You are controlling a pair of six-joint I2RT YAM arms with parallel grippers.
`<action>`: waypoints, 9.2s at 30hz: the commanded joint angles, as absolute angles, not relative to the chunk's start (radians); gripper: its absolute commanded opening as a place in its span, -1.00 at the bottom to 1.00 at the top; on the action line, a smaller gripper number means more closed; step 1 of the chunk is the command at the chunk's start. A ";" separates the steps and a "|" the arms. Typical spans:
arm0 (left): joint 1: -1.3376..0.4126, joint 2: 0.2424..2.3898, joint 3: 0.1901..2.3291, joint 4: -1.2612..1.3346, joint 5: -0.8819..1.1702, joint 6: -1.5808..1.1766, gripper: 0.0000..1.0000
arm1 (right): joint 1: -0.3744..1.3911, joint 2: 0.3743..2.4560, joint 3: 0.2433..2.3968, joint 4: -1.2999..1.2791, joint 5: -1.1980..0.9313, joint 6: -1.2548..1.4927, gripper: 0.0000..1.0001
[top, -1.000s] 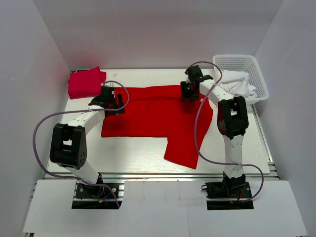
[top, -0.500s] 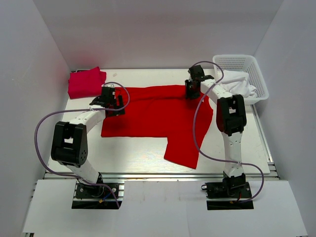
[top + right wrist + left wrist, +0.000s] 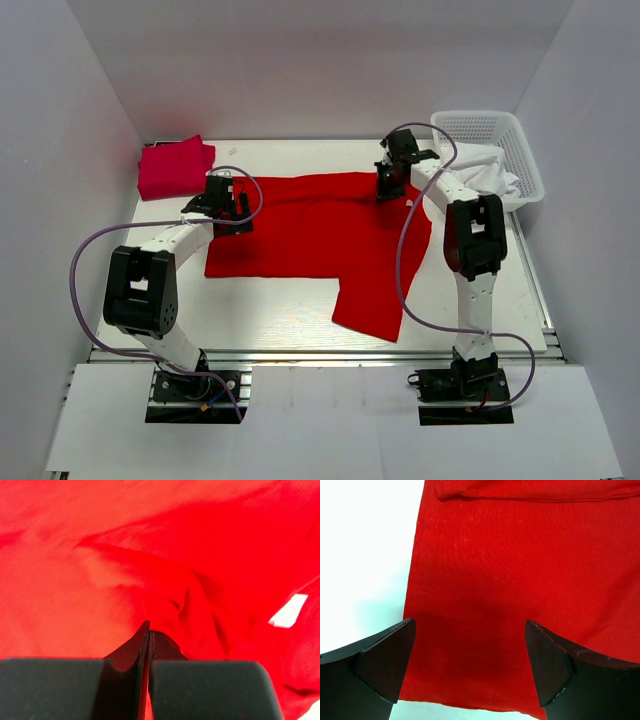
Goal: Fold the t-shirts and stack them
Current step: Fold the flattened tshirt in 1/3 of the way, then grap the side of the flattened tshirt closest away from the robot with both arms, then fold the other side of the tshirt into a rectangle
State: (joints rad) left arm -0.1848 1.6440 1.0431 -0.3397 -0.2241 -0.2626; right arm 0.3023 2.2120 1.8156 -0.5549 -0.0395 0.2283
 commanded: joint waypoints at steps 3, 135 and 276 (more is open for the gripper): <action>-0.179 1.620 1.069 -0.341 -0.213 -0.258 1.00 | 0.299 2.097 1.799 -0.679 -0.245 0.213 -1.00; -0.170 1.269 0.753 -0.534 -0.287 -0.603 1.00 | 0.508 1.789 1.295 -0.274 -0.355 0.035 0.76; 0.046 2.024 1.603 -0.399 -0.252 -0.650 0.84 | 0.344 2.384 2.212 -0.399 0.160 0.143 0.51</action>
